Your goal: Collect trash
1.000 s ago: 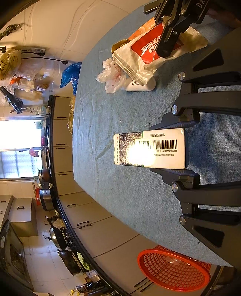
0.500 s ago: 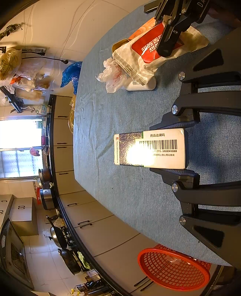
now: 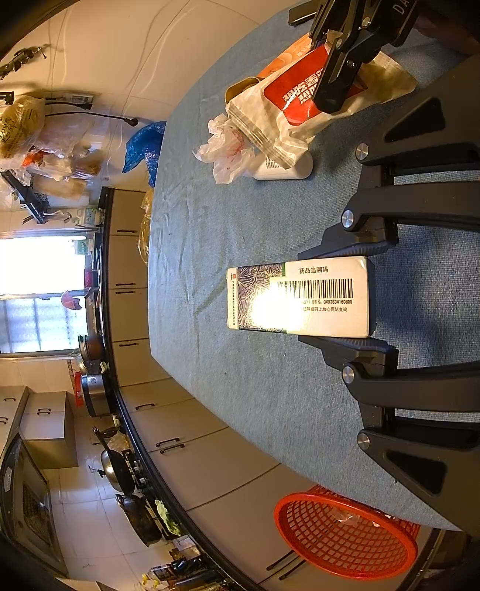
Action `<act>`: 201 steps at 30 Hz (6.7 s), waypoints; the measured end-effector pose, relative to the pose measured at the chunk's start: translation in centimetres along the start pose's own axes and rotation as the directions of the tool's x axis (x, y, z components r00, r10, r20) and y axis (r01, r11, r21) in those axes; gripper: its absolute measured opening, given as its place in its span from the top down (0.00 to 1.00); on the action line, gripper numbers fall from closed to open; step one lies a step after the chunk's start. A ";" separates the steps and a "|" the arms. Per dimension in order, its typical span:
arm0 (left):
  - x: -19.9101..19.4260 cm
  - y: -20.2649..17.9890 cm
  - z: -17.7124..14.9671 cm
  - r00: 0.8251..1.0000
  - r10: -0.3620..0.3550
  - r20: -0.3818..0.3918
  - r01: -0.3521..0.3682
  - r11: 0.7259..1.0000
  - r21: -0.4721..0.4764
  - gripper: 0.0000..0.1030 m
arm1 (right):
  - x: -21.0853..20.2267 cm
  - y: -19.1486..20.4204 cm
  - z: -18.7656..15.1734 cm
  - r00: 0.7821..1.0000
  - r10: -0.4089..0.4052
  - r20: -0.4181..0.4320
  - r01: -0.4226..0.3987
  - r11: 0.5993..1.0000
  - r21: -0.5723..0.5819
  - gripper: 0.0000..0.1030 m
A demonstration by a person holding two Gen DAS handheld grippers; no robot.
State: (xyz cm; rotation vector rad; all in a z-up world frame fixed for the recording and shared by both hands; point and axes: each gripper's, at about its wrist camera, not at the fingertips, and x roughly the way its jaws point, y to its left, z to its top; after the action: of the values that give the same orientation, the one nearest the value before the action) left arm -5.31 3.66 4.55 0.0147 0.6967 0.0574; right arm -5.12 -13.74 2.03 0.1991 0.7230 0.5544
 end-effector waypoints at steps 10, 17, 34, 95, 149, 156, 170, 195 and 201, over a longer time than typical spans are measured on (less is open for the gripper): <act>-0.7 1.1 0.3 1.000 0.000 0.016 0.001 1.000 -0.016 0.68 | -0.1 -0.2 0.2 1.000 -0.003 0.001 0.003 1.000 0.007 0.62; -1.5 2.1 0.0 1.000 0.022 0.020 -0.022 1.000 -0.012 0.68 | -0.6 0.0 0.2 1.000 -0.007 0.010 0.007 1.000 0.025 0.62; -4.3 7.4 -0.4 0.997 0.041 0.070 -0.033 0.993 -0.114 0.68 | -0.2 5.4 1.4 0.996 0.080 -0.031 -0.079 0.997 0.019 0.62; -4.0 30.7 -7.6 0.972 0.227 -0.057 -0.229 0.867 -0.442 0.68 | 21.6 30.7 4.2 0.909 0.219 -0.354 -0.287 0.946 -0.152 0.59; -2.7 6.6 -1.4 0.999 -0.019 -0.031 0.018 0.999 -0.029 0.40 | -1.4 -1.4 6.3 0.994 -0.104 0.032 0.093 0.965 0.243 0.55; -1.9 2.5 -1.5 0.997 -0.061 -0.050 0.063 0.997 0.048 0.40 | -1.0 -3.1 8.3 0.989 -0.148 -0.013 0.148 0.977 0.155 0.53; -1.6 3.0 -2.3 0.994 -0.087 -0.066 0.089 0.995 0.041 0.39 | 6.0 1.2 9.1 0.898 -0.396 -0.191 0.293 0.863 -0.412 0.41; 1.4 -2.9 3.2 0.968 -0.198 -0.153 0.209 0.976 0.056 0.38 | -4.7 -2.8 6.2 0.964 -0.207 0.168 0.194 0.977 0.089 0.68; 5.1 -7.1 4.8 0.958 -0.193 -0.214 0.218 0.971 0.096 0.42 | -6.8 -6.2 5.2 0.958 -0.185 0.221 0.142 0.970 0.196 0.68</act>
State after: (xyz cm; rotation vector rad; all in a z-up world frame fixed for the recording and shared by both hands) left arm 2.01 -3.11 4.69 0.0507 0.9024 -0.1854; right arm -3.26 -22.55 7.55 0.3632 0.5491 0.2997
